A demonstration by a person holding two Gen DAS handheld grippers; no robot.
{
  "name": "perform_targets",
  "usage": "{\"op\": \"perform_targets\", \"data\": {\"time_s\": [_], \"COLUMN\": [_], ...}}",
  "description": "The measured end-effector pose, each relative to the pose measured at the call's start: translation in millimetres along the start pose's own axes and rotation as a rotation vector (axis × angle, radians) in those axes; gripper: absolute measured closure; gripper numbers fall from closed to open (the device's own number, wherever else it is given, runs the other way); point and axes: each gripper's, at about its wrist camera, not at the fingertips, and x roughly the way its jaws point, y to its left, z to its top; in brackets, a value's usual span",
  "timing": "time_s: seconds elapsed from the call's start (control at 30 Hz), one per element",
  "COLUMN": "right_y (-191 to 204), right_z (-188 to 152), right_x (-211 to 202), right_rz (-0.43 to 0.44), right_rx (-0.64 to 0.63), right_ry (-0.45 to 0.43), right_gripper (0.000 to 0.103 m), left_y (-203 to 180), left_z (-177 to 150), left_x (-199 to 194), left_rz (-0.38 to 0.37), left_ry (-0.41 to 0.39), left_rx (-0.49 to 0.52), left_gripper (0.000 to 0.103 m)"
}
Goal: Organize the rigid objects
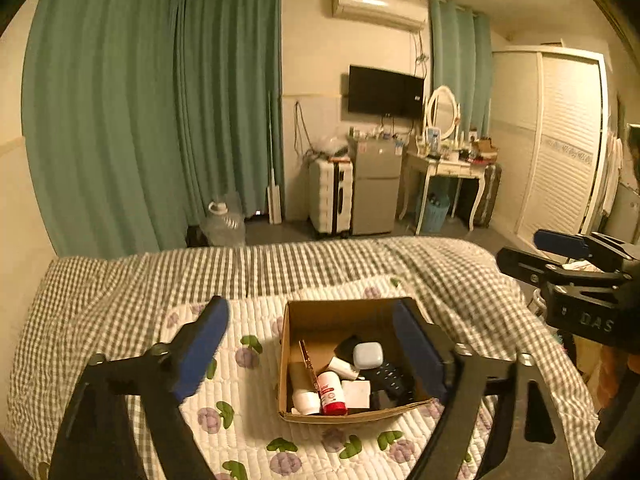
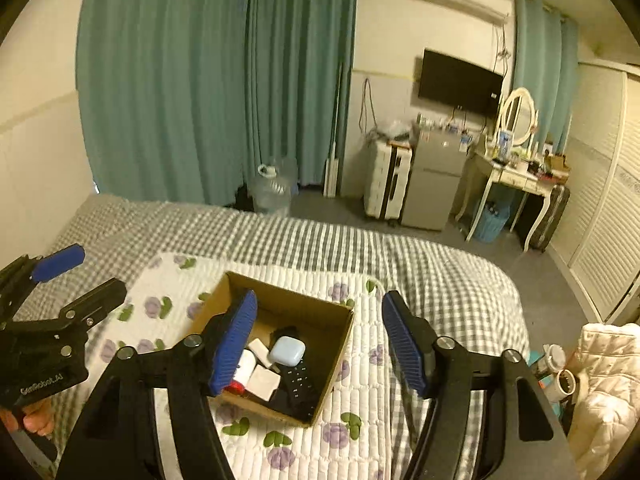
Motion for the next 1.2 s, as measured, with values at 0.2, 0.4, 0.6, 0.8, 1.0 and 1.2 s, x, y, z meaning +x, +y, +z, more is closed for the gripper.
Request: {"op": "perform_targets", "data": {"time_s": [0.2, 0.4, 0.6, 0.8, 1.0, 1.2], "right_y": [11, 2, -3, 7, 13, 14], "right_z": [-11, -39, -74, -100, -121, -134], "right_x": [-60, -59, -38, -15, 12, 19], "right_rz": [-0.056, -0.052, -0.029, 0.001, 0.024, 0.014], "right_rx": [-0.049, 0.028, 0.072, 0.058, 0.088, 0.08], "right_ry": [-0.132, -0.189, -0.24, -0.238, -0.156, -0.128], "right_gripper": [0.006, 0.0, 0.0, 0.0, 0.0, 0.0], "left_y": [6, 11, 21, 22, 17, 19], "left_z": [-5, -38, -71, -98, -121, -124], "left_x": [-24, -34, -27, -8, 9, 13], "left_rz": [0.016, 0.087, 0.095, 0.106, 0.118, 0.111], "left_ry": [-0.066, -0.14, -0.167, -0.139, -0.099, -0.082], "left_rx": [-0.006, -0.016, -0.068, -0.068, -0.019, -0.034], "left_gripper": [0.0, 0.0, 0.0, 0.0, 0.0, 0.0]}}
